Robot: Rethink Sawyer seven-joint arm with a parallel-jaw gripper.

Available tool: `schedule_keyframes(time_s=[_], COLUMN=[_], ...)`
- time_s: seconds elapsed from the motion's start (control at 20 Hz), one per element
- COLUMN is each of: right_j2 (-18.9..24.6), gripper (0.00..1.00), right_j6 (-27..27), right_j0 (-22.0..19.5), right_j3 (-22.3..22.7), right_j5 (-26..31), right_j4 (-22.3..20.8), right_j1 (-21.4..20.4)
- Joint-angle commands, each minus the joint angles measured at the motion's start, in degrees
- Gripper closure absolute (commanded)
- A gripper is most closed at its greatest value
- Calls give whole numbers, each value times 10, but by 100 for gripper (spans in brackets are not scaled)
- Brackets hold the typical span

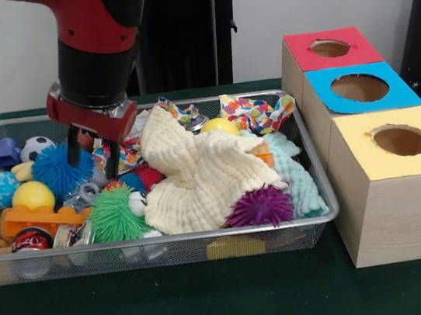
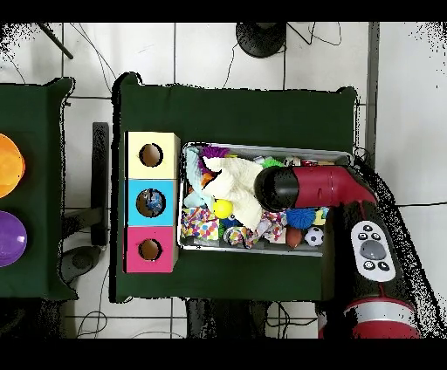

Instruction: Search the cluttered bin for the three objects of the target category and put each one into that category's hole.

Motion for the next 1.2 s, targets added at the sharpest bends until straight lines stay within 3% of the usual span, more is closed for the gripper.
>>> schedule_keyframes(time_s=[0.05, 0.25, 0.55, 1.2], right_j2=[2, 8, 12, 10], gripper=[0, 0, 0, 0], right_j6=[-63, -32, -5, 13], right_j0=[-8, -28, -47, -54], right_j3=[-4, 5, -4, -1], right_j5=[64, 6, -3, -61], right_j4=[-7, -12, 2, -13], right_j1=[-28, 29, 96, 131])
